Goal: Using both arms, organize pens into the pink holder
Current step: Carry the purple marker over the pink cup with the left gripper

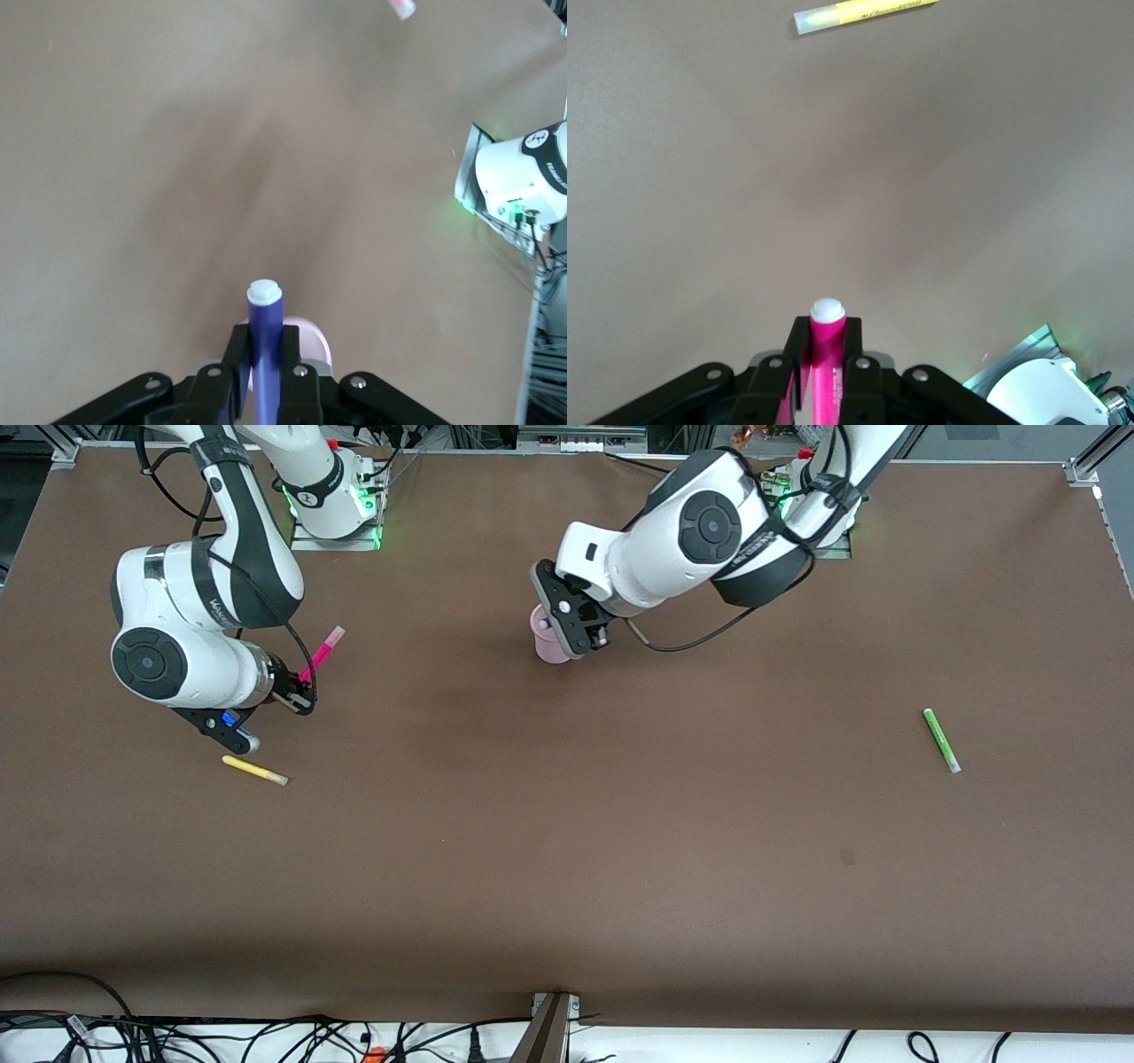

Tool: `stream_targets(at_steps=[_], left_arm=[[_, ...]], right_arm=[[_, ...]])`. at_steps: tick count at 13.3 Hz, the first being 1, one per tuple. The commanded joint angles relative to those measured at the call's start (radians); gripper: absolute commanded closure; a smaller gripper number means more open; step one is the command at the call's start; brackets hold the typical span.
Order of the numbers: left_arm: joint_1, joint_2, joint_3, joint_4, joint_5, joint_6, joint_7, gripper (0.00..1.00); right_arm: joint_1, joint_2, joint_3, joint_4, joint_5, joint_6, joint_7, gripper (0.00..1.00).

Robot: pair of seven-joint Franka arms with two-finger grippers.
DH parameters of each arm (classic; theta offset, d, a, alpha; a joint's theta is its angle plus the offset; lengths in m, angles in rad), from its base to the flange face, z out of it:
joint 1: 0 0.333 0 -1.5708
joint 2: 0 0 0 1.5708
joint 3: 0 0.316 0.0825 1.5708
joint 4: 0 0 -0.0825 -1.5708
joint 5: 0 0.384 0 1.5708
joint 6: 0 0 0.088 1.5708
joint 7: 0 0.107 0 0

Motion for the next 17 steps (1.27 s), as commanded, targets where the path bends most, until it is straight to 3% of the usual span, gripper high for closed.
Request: stream_targets(at_steps=[1, 3, 7, 11, 17], left_arm=[[0.002, 0.059, -0.005, -0.085, -0.024, 0.205, 0.242, 1.0], [0.002, 0.119, -0.019, -0.118, -0.024, 0.27, 0.339, 1.0], [0.005, 0.134, -0.097, -0.145, -0.027, 0.319, 0.343, 1.0], [0.0, 0.131, -0.098, -0.215, -0.027, 0.32, 0.349, 1.0], [-0.013, 0.13, -0.112, -0.218, -0.025, 0.322, 0.349, 0.99]], right_arm=[[0.003, -0.002, 0.001, 0.01, -0.01, -0.018, 0.0, 1.0], [0.003, -0.002, 0.001, 0.01, -0.01, -0.018, -0.002, 1.0], [0.003, -0.003, 0.001, 0.01, -0.01, -0.02, 0.0, 1.0], [0.003, -0.003, 0.001, 0.015, -0.008, -0.017, 0.003, 1.0], [0.003, -0.003, 0.001, 0.015, -0.01, -0.02, 0.003, 1.0]])
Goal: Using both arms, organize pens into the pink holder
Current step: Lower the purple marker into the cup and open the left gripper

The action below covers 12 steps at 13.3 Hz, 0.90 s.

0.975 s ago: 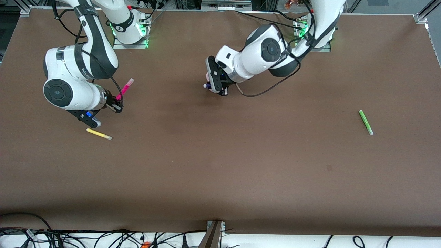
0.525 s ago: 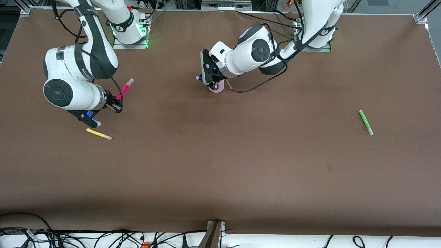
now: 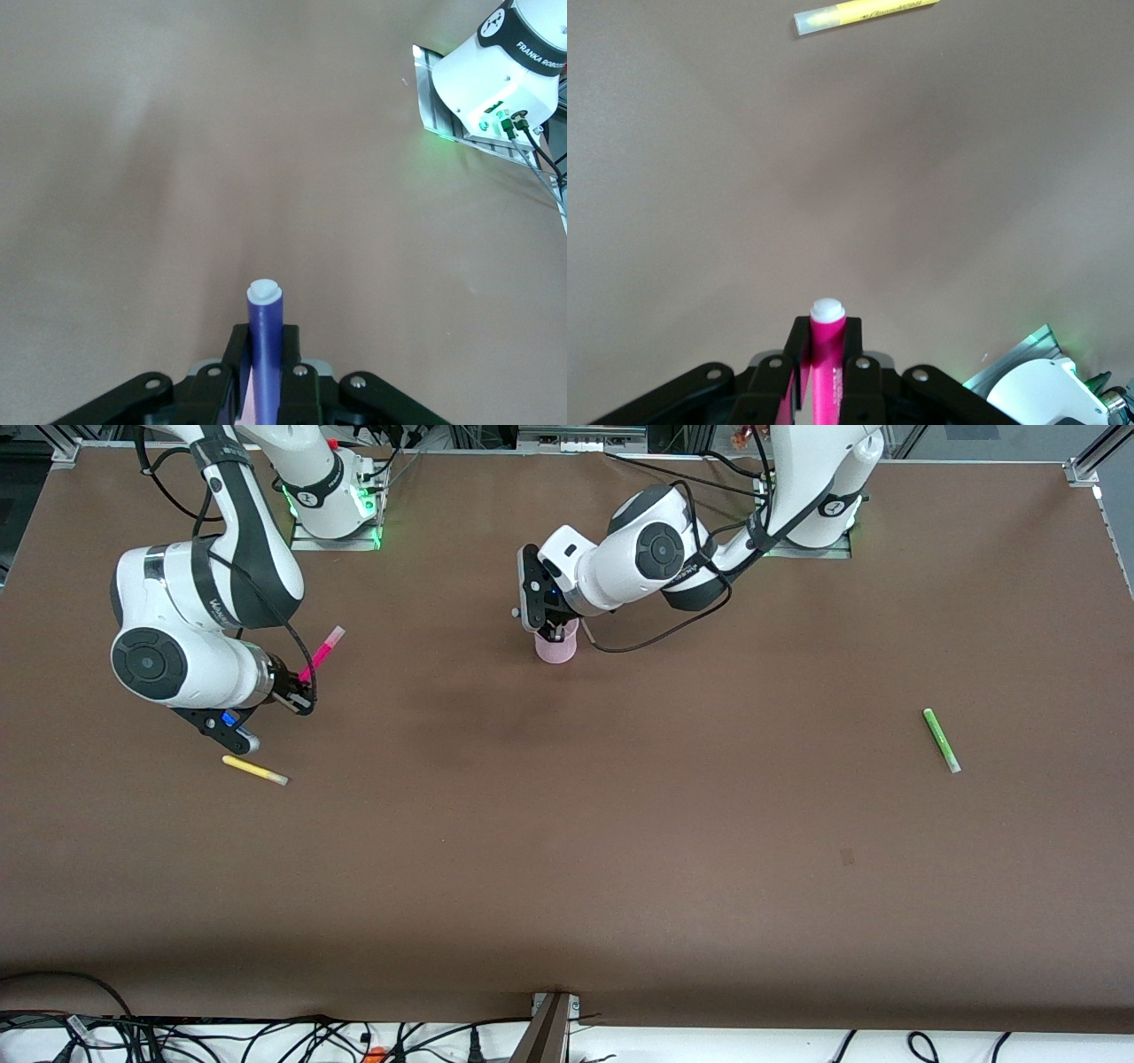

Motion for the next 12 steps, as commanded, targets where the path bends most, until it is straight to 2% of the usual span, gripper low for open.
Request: stream_targets(at_steps=[1, 2, 3, 7, 8, 10, 12], left_arm=[[0.001, -0.016, -0.011, -0.012, -0.025, 0.023, 0.029, 0.97], [-0.001, -0.013, -0.011, -0.012, -0.025, 0.029, 0.029, 0.08], [0.002, -0.013, -0.013, -0.013, -0.025, 0.028, 0.019, 0.0], [0.024, -0.021, -0.02, -0.009, -0.027, 0.006, -0.013, 0.0], [0.053, -0.042, -0.022, -0.001, -0.027, -0.062, -0.046, 0.0], [0.147, -0.097, -0.036, 0.068, -0.025, -0.328, -0.131, 0.0], [0.227, -0.107, -0.019, 0.195, 0.005, -0.66, -0.213, 0.0]], right_arm=[[0.003, -0.003, 0.001, 0.013, -0.009, -0.019, 0.003, 1.0], [0.003, -0.005, 0.001, 0.013, -0.009, -0.019, 0.003, 1.0], [0.003, -0.005, 0.001, 0.013, -0.009, -0.019, 0.002, 1.0], [0.003, -0.003, 0.001, 0.013, -0.008, -0.019, 0.0, 1.0], [0.003, -0.003, 0.001, 0.013, -0.008, -0.02, 0.006, 1.0], [0.006, -0.005, 0.004, 0.015, -0.008, -0.02, 0.023, 1.0], [0.012, -0.006, 0.05, 0.022, -0.008, -0.02, 0.108, 1.0]])
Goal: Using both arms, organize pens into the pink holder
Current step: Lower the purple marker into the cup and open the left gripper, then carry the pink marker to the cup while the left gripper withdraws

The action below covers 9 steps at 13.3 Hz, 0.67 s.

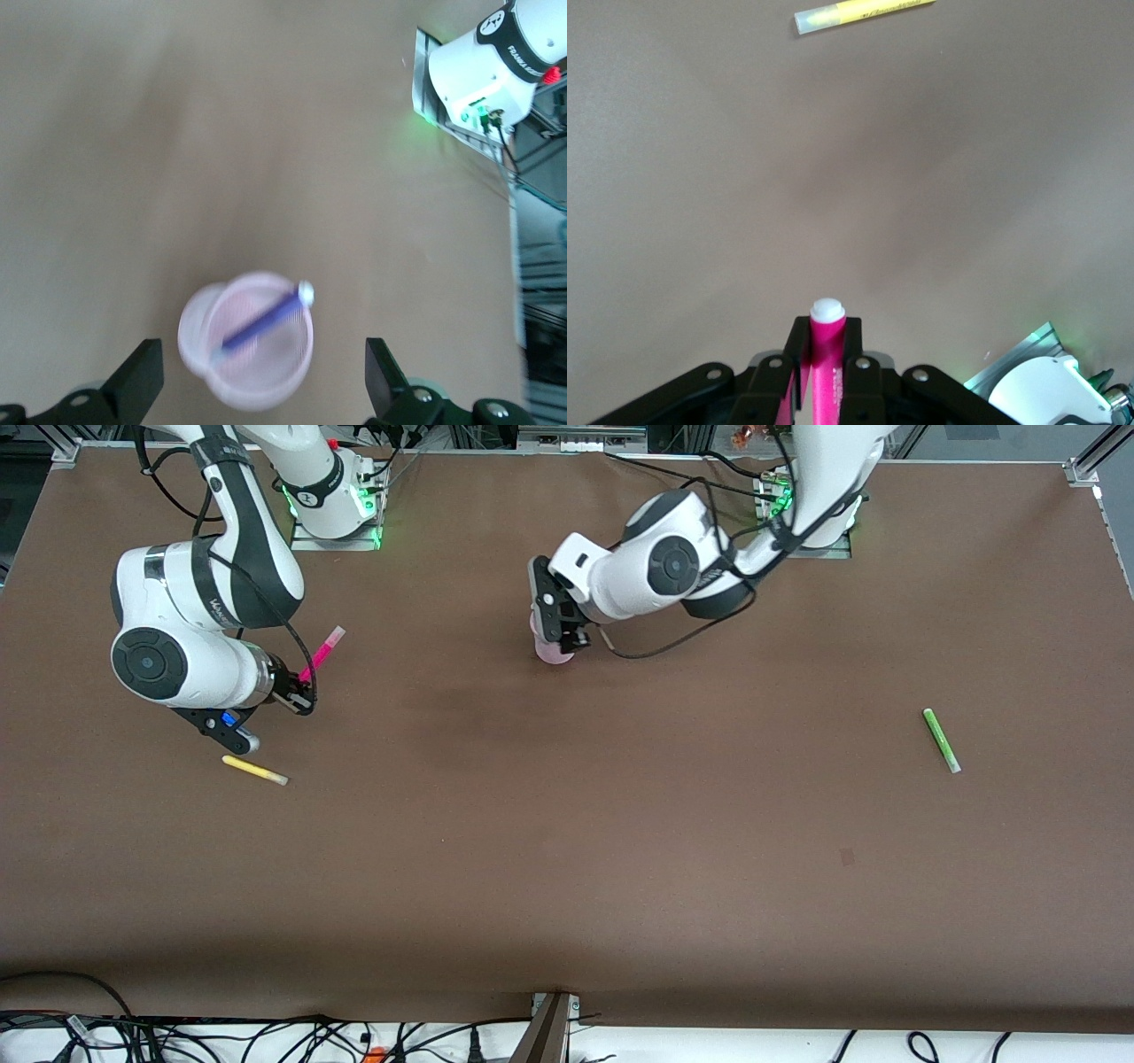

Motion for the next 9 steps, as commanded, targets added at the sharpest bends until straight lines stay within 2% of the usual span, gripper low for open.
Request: stream_targets(at_steps=[1, 3, 5, 7, 9], left_arm=[[0.102, -0.038, 0.036, 0.168, 0.071, -0.391, -0.09, 0.0], [0.11, -0.032, 0.134, 0.271, 0.145, -0.596, -0.108, 0.0], [0.113, -0.035, 0.22, 0.296, 0.205, -0.679, -0.152, 0.0], [0.12, -0.044, 0.261, 0.302, 0.332, -0.709, -0.227, 0.0], [0.145, -0.051, 0.27, 0.346, 0.502, -0.767, -0.288, 0.0]], right_arm=[[0.011, -0.006, 0.073, 0.044, -0.008, -0.027, 0.143, 1.0], [0.023, -0.003, 0.133, 0.116, -0.008, -0.065, 0.267, 1.0], [0.092, 0.0, 0.145, 0.163, -0.009, -0.06, 0.399, 1.0], [0.197, 0.011, 0.147, 0.184, -0.04, -0.048, 0.523, 1.0], [0.318, 0.052, 0.145, 0.215, -0.12, -0.034, 0.684, 1.0]])
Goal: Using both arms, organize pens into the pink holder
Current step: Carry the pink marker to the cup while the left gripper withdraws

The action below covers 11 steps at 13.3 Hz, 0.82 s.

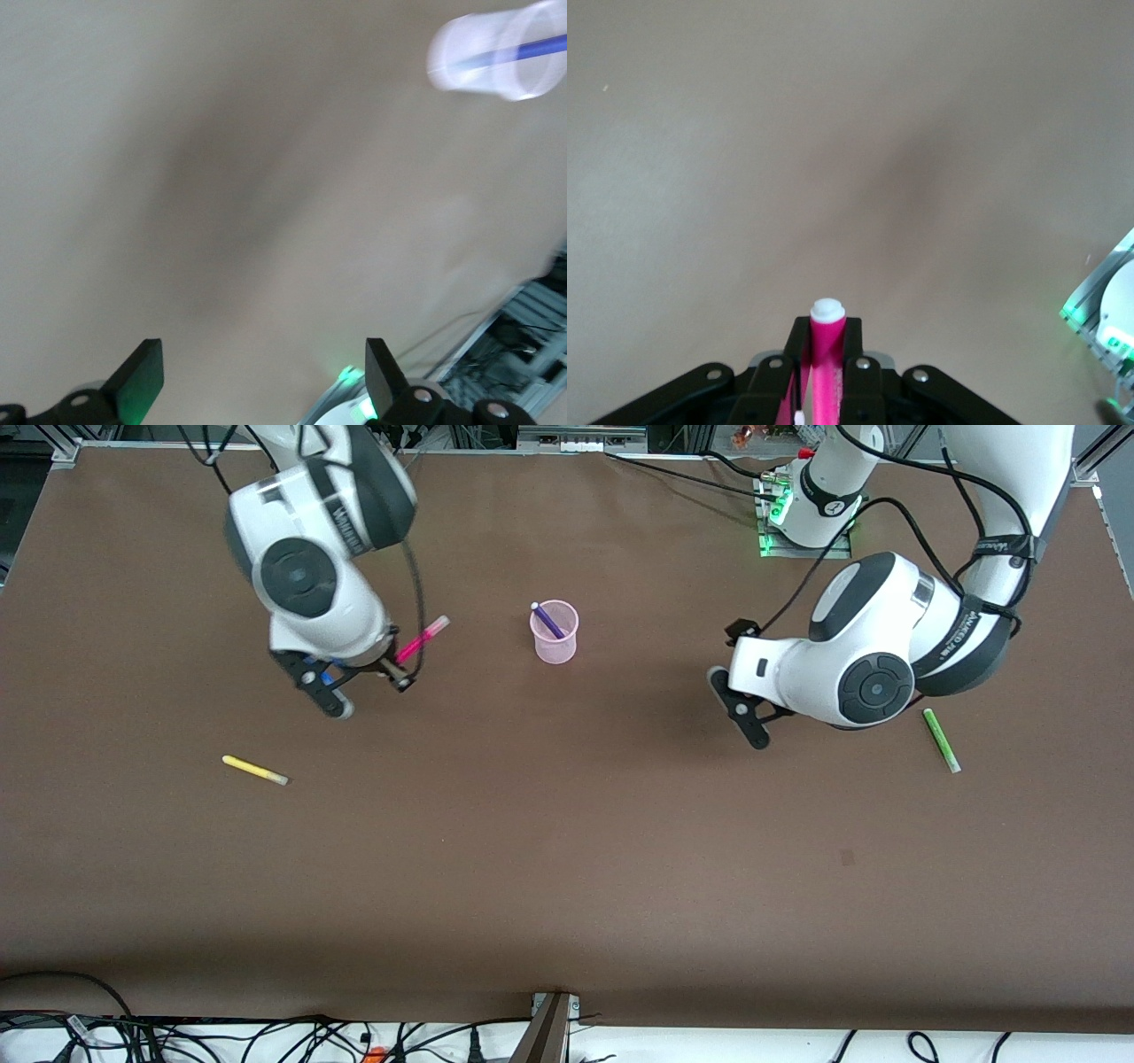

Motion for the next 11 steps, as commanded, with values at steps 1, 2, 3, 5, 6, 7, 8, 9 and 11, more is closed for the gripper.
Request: stream_targets(at_steps=[1, 2, 3, 5, 6, 7, 8, 9, 11], left_arm=[[0.024, -0.024, 0.002, 0.081, 0.162, -0.097, -0.071, 0.0], [0.051, -0.037, 0.003, 0.124, 0.185, -0.12, -0.069, 0.0], [0.074, -0.038, 0.003, 0.182, 0.213, -0.148, -0.066, 0.0], [0.119, -0.043, 0.003, 0.271, 0.222, -0.179, -0.062, 0.0], [0.157, -0.046, 0.001, 0.291, 0.224, -0.18, -0.06, 0.0], [0.188, -0.055, 0.001, 0.305, 0.219, -0.18, -0.057, 0.0], [0.202, -0.07, 0.002, 0.319, 0.213, -0.171, -0.055, 0.0], [0.174, -0.104, 0.025, 0.313, 0.219, -0.147, -0.062, 0.0], [-0.033, -0.149, 0.271, 0.316, 0.204, -0.128, -0.068, 0.0]], right_arm=[[0.147, 0.064, -0.008, 0.06, -0.098, -0.002, 0.198, 1.0], [0.172, 0.088, -0.008, 0.073, -0.129, -0.002, 0.244, 1.0], [0.2, 0.111, -0.008, 0.093, -0.159, -0.002, 0.307, 1.0], [0.25, 0.166, -0.008, 0.142, -0.212, -0.002, 0.413, 1.0], [0.281, 0.186, -0.008, 0.152, -0.25, -0.003, 0.445, 1.0], [0.298, 0.199, -0.008, 0.152, -0.279, -0.006, 0.471, 1.0], [0.318, 0.216, -0.008, 0.152, -0.287, -0.006, 0.505, 1.0], [0.33, 0.225, -0.008, 0.152, -0.289, -0.006, 0.543, 1.0], [0.364, 0.245, -0.01, 0.152, -0.305, -0.012, 0.597, 1.0]])
